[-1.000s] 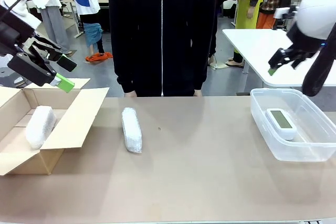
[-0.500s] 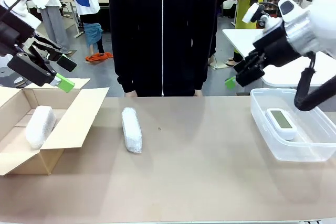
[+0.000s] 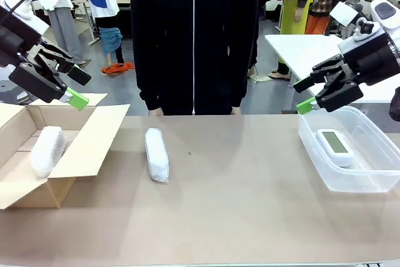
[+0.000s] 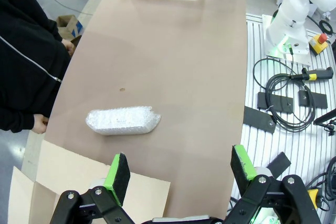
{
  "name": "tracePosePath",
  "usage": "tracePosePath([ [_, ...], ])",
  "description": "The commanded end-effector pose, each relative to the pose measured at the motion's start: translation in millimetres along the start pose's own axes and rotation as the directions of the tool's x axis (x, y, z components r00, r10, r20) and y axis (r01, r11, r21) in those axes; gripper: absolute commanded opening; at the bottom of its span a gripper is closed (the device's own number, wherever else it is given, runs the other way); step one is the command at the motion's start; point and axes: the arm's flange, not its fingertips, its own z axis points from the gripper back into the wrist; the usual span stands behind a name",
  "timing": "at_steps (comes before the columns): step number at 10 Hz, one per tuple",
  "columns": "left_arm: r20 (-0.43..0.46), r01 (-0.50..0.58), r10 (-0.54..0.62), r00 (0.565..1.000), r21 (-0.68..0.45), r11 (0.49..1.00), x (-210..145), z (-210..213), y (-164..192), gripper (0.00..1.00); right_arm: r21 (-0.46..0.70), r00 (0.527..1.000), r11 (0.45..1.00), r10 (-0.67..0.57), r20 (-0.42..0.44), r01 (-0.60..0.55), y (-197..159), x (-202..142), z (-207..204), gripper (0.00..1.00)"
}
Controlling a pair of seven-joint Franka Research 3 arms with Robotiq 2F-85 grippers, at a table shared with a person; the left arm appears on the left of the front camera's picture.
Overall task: Separate and place wrapped and unwrapped clocks.
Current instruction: Pick up the Digital clock indicated by the person.
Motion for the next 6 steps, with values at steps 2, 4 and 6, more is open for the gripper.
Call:
tracePosePath([
  [2, 0.009, 0.002, -0.002, 1.000, -0.010, 1.000, 0.0, 0.2, 0.3, 1.00, -0.056, 0.998, 0.998, -0.035, -0.049, 0.032, -5.5, 15.6, -27.9, 0.95],
  [4, 0.009, 0.002, -0.002, 1.000, -0.010, 1.000, 0.0, 0.2, 0.3, 1.00, 0.002, 1.000, 1.000, -0.010, -0.023, 0.010, 0.3, 0.4, -6.6, 0.95],
  [6, 0.009, 0.002, -0.002, 1.000, -0.010, 1.000, 0.0, 0.2, 0.3, 1.00, 0.002, 1.000, 1.000, -0.010, -0.023, 0.010, 0.3, 0.4, -6.6, 0.95],
])
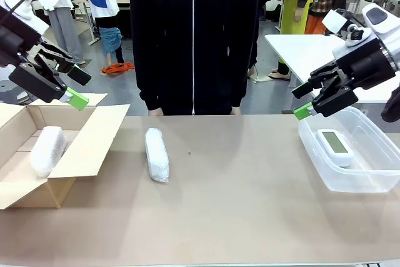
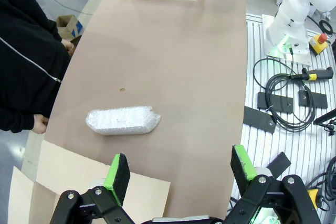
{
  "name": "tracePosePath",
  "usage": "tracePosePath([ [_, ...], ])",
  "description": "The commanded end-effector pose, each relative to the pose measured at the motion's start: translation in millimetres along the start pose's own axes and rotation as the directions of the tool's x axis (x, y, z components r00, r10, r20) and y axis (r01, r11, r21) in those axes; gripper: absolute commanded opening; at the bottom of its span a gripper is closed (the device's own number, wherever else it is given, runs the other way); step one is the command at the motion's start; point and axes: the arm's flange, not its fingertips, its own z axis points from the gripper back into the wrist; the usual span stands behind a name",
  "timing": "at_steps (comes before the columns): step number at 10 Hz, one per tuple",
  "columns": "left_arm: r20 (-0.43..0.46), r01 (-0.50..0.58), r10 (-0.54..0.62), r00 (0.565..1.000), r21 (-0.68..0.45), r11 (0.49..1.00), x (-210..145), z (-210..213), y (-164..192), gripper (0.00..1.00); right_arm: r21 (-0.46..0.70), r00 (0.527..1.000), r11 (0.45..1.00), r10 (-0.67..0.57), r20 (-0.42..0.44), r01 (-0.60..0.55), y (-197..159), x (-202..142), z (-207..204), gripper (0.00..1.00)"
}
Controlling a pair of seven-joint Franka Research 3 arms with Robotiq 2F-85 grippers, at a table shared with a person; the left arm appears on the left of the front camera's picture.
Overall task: Separate and place wrapped and unwrapped clocks.
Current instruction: Pick up the Digital clock indicated by the person.
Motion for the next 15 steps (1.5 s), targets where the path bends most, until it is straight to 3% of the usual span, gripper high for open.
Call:
tracePosePath([
  [1, 0.009, 0.002, -0.001, 1.000, -0.009, 1.000, -0.1, 0.3, 0.3, 1.00, 0.017, 1.000, 1.000, 0.019, 0.024, -0.019, -0.5, 0.6, 0.6, 0.95],
  [15, 0.009, 0.002, -0.001, 1.000, -0.009, 1.000, -0.1, 0.3, 0.3, 1.00, 0.017, 1.000, 1.000, 0.019, 0.024, -0.019, -0.5, 0.6, 0.6, 0.95],
])
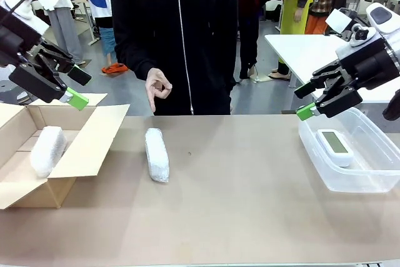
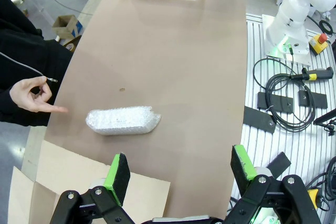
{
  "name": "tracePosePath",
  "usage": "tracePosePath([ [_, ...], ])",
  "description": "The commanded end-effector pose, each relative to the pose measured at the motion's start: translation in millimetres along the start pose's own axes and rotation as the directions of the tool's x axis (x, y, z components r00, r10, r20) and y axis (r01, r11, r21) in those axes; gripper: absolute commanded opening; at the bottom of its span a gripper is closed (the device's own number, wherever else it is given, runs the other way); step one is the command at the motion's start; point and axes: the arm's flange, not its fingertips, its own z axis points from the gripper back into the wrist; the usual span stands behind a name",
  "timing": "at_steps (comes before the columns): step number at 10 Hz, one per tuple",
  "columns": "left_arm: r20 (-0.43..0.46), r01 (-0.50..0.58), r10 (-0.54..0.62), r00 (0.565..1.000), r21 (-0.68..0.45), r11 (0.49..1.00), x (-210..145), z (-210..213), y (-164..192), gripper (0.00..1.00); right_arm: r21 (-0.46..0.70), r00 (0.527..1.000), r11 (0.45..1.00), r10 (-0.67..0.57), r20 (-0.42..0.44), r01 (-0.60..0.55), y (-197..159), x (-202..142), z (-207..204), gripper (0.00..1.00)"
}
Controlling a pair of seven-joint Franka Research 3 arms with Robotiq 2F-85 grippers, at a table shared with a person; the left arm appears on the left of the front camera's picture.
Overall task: Separate and place wrapped and unwrapped clocks.
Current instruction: Pick up the Digital clock indicated by the person.
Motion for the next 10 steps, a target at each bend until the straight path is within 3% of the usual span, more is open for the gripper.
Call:
tracePosePath([
  [1, 0.009, 0.002, -0.001, 1.000, -0.009, 1.000, -0.1, 0.2, 0.3, 1.00, 0.015, 1.000, 1.000, 0.010, 0.024, -0.010, -3.3, 1.5, -2.0, 0.95],
  [10, 0.000, 0.000, 0.000, 1.000, 0.000, 1.000, 0.0, 0.0, 0.0, 1.00, 0.015, 1.000, 1.000, 0.010, 0.024, -0.010, -3.3, 1.5, -2.0, 0.95],
])
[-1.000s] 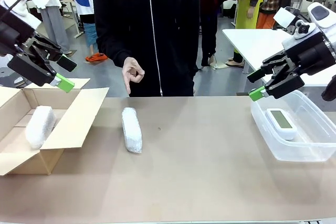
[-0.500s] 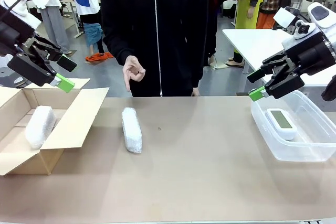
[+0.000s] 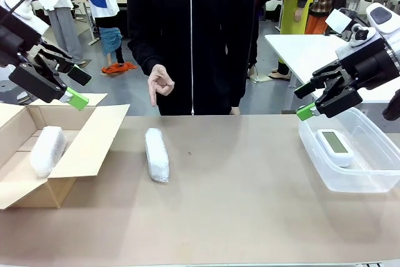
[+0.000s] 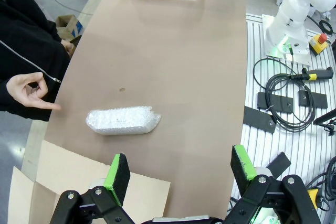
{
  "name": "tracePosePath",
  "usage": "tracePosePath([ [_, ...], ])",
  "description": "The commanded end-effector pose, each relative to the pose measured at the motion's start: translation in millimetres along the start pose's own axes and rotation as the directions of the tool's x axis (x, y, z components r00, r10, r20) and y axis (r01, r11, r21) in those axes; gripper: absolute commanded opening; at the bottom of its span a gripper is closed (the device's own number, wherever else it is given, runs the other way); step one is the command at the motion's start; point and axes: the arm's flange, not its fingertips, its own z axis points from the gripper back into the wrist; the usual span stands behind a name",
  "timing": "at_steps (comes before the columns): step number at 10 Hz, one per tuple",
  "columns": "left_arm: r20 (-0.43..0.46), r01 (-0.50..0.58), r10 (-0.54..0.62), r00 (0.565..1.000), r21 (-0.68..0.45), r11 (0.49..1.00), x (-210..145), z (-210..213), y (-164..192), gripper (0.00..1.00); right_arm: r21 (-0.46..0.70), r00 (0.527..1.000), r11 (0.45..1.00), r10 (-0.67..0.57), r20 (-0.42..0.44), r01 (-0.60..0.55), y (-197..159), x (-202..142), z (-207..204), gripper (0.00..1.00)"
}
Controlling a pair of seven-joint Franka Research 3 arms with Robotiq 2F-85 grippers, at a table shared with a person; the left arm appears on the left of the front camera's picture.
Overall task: Separate and place wrapped and unwrapped clocks.
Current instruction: Pick up the Digital clock indicated by the person.
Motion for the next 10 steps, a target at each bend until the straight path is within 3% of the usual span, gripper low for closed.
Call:
tracePosePath([
  [1, -0.091, -0.073, 0.077, 0.993, 0.046, 0.996, 19.0, -12.1, -3.8, 1.00, 0.015, 1.000, 1.000, 0.009, 0.025, -0.009, -3.5, 1.5, -1.9, 0.95],
  [2, -0.189, -0.153, 0.170, 0.967, 0.103, 0.983, 35.0, -25.9, -7.1, 1.00, 0.015, 1.000, 1.000, 0.009, 0.025, -0.009, -3.5, 1.5, -1.9, 0.95],
  [3, -0.340, -0.310, 0.353, 0.872, 0.174, 0.935, 50.8, -44.3, -9.2, 1.00, 0.015, 1.000, 1.000, 0.009, 0.025, -0.009, -3.5, 1.5, -1.9, 0.95],
  [4, -0.439, -0.573, 0.626, 0.644, 0.265, 0.775, 61.3, -63.2, -7.8, 1.00, 0.015, 1.000, 1.000, 0.009, 0.025, -0.009, -3.5, 1.5, -1.9, 0.95],
  [5, -0.422, -0.681, 0.786, 0.451, 0.407, 0.609, 61.5, -78.0, -5.4, 1.00, 0.015, 1.000, 1.000, 0.009, 0.025, -0.009, -3.5, 1.5, -1.9, 0.95],
  [6, -0.390, -0.710, 0.853, 0.348, 0.484, 0.511, 58.9, -90.2, -3.5, 1.00, 0.015, 1.000, 1.000, 0.009, 0.025, -0.009, -3.5, 1.5, -1.9, 0.95],
  [8, -0.220, -0.737, 0.951, 0.219, 0.601, 0.309, 47.6, -121.2, -5.9, 1.00, 0.015, 1.000, 1.000, 0.009, 0.025, -0.009, -3.5, 1.5, -1.9, 0.95],
  [10, -0.063, -0.853, 0.986, 0.157, 0.495, 0.167, 30.9, -140.5, 1.4, 1.00, 0.015, 1.000, 1.000, 0.009, 0.025, -0.009, -3.5, 1.5, -1.9, 0.95],
])
